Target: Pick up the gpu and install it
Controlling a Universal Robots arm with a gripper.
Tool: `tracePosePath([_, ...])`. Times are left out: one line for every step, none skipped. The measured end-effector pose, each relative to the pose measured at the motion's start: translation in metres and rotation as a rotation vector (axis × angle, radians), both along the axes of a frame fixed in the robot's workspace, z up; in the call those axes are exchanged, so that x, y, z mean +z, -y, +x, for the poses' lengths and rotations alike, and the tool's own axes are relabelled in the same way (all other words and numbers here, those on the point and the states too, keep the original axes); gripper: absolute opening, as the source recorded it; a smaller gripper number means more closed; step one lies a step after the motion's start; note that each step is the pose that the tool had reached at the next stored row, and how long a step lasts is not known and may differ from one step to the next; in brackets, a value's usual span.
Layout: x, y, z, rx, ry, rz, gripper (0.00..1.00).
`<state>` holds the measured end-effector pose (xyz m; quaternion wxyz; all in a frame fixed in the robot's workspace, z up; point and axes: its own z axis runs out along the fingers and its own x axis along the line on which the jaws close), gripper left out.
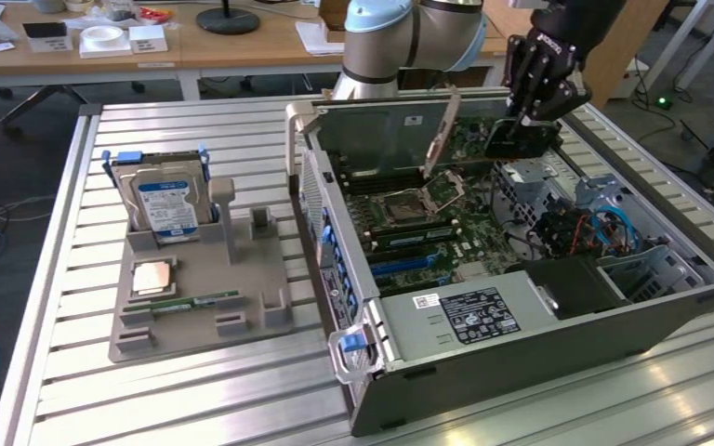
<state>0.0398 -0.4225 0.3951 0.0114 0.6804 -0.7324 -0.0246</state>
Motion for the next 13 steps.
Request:
tracePosePath([0.0, 0.0, 0.0, 0.004, 0.0, 0.0, 0.27])
tracePosePath([-0.0001, 0.0, -0.0001, 0.008, 0.0004, 0.0001, 0.27])
tracePosePath([-0.0004, -0.0001, -0.0002, 0.012, 0.0025, 0.0003, 0.27])
tracePosePath([-0.0006, 0.0, -0.0004, 0.016, 0.0078, 0.0001, 0.27])
tracePosePath([-0.0009, 0.0, -0.0006, 0.019, 0.0141, -0.0001, 0.27])
tracePosePath([-0.0012, 0.0, -0.0008, 0.022, 0.0206, -0.0001, 0.27])
tracePosePath([-0.0016, 0.0, -0.001, 0.025, 0.0274, -0.0001, 0.27])
tracePosePath([-0.0019, 0.0, -0.0012, 0.027, 0.0341, -0.0002, 0.27])
tracePosePath([-0.0023, 0.0, -0.0016, 0.03, 0.0395, -0.0003, 0.27])
tracePosePath([-0.0026, 0.0, -0.0019, 0.031, 0.0412, -0.0002, 0.27])
tracePosePath([-0.003, -0.0001, -0.0023, 0.032, 0.0413, -0.0003, 0.27])
tracePosePath([-0.0033, 0.0, -0.0028, 0.032, 0.0414, -0.0003, 0.27])
tracePosePath([-0.0037, 0.0, -0.0035, 0.032, 0.0414, -0.0003, 0.27])
